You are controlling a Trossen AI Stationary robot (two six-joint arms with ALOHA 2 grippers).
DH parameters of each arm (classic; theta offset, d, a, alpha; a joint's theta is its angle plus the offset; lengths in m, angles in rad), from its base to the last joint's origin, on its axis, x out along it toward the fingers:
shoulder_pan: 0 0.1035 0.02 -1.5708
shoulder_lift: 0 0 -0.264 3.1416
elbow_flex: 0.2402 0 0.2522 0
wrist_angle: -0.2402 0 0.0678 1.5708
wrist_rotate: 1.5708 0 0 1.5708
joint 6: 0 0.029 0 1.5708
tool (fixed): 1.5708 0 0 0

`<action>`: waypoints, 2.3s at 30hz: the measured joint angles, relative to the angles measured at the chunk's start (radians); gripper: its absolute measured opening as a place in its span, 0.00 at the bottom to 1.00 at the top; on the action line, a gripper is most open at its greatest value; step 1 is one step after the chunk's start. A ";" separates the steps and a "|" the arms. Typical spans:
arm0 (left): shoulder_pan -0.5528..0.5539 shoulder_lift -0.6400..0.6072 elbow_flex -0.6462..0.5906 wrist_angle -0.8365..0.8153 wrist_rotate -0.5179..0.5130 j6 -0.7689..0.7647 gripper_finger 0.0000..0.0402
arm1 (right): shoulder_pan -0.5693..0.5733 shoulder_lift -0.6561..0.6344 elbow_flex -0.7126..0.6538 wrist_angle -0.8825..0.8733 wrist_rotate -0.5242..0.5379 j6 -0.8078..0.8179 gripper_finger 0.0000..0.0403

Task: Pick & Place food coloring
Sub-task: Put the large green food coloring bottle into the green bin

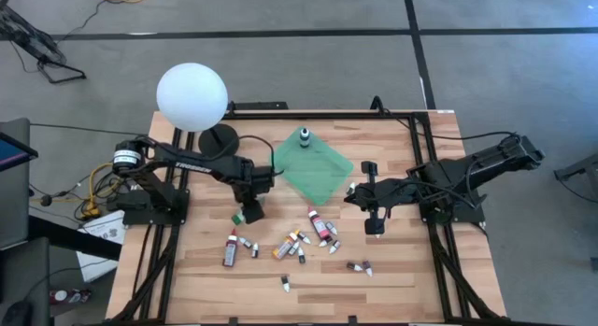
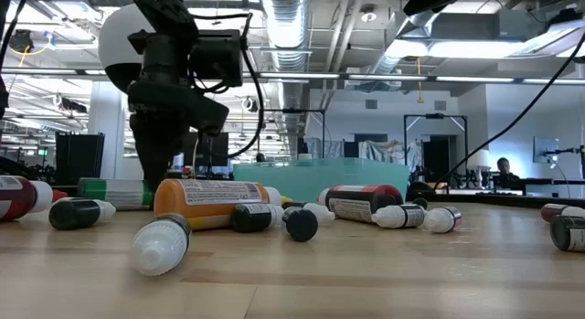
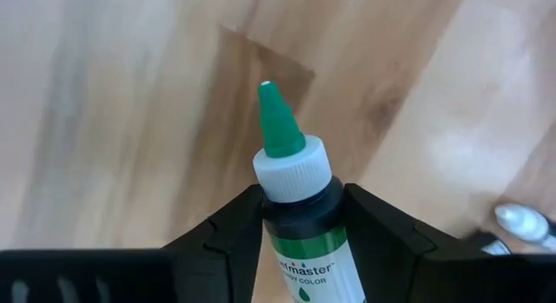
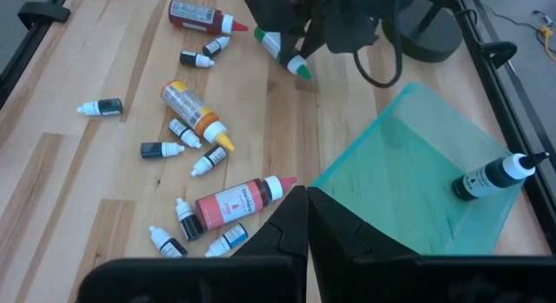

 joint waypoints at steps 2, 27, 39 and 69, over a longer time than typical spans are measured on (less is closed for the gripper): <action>-0.008 0.000 -0.001 0.000 0.016 -0.001 0.36 | 0.000 0.000 0.000 0.000 0.000 0.000 0.00; -0.040 0.002 -0.001 -0.017 0.044 0.030 0.58 | 0.000 0.000 0.000 0.000 0.001 -0.008 0.00; -0.038 0.002 -0.001 0.027 0.016 -0.121 0.58 | 0.000 0.000 0.000 0.000 0.001 -0.008 0.00; -0.008 0.130 0.020 0.051 -0.011 -0.070 0.56 | 0.000 0.000 0.000 0.000 0.000 0.000 0.00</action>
